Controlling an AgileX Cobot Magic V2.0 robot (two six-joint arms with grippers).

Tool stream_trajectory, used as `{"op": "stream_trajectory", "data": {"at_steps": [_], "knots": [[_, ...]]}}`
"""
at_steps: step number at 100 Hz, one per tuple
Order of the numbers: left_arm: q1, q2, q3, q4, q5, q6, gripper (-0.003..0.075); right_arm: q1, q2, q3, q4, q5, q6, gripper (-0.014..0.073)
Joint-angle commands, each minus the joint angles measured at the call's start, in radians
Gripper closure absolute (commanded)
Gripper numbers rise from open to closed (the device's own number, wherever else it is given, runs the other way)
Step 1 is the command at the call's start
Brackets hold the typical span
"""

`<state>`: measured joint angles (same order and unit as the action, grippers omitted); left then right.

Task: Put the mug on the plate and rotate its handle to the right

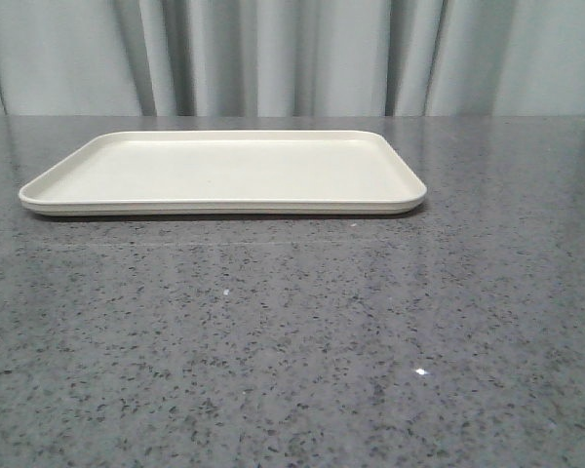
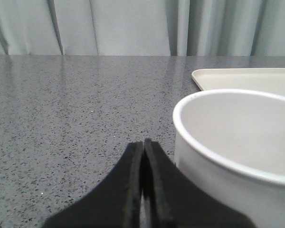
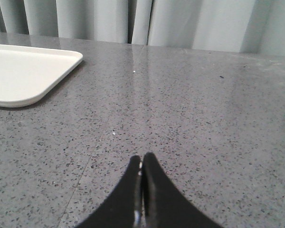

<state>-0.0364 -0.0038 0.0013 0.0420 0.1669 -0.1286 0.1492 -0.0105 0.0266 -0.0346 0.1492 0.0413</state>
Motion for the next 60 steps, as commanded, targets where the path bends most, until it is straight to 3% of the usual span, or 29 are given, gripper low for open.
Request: {"op": "stream_trajectory", "data": {"at_steps": [1,27,40,60], "knots": [[0.002,-0.029,0.008,0.0,-0.09,-0.007,0.074,-0.007,-0.02,0.001,-0.004,-0.096,0.0,0.0659],[0.002,-0.029,-0.038,-0.063,-0.125,-0.007,0.074,-0.006,-0.02,-0.017,0.02,-0.282,0.004,0.0659],[0.002,-0.029,-0.12,-0.149,-0.071,-0.007,0.074,-0.006,0.0,-0.119,0.124,-0.172,0.004,0.0659],[0.002,0.035,-0.324,-0.166,0.097,-0.007,0.074,-0.006,0.118,-0.349,0.129,0.116,0.004,0.0659]]}}
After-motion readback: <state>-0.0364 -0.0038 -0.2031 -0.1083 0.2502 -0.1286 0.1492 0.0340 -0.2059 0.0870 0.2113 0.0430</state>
